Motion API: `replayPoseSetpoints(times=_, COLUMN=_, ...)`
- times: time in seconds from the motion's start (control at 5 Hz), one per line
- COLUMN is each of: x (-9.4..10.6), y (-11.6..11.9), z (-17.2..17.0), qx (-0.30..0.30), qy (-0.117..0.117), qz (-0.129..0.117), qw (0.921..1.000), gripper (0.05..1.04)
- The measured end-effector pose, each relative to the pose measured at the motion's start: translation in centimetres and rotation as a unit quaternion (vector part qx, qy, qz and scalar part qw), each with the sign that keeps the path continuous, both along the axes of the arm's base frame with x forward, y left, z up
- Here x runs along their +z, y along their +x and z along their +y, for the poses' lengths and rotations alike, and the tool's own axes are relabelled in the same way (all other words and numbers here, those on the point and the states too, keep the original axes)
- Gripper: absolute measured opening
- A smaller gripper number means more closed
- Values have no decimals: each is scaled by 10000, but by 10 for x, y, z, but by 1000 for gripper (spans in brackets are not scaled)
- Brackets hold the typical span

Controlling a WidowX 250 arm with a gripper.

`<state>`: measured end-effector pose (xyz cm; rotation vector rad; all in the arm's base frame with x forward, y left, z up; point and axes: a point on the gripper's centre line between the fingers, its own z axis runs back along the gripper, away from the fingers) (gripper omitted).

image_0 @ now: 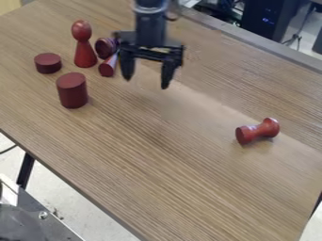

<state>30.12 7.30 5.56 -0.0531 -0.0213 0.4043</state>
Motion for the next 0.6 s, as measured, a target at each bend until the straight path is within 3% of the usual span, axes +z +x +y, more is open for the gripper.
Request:
replayPoseSetpoints(times=0.2, x=-1, y=-8, z=25, qx=508, qy=-57, qz=7, qw=9987, gripper=1001)
replayPoseSetpoints(times=0.6, x=8, y=-13, z=37, qx=709, qy=108, qz=5, qw=9974, gripper=1001)
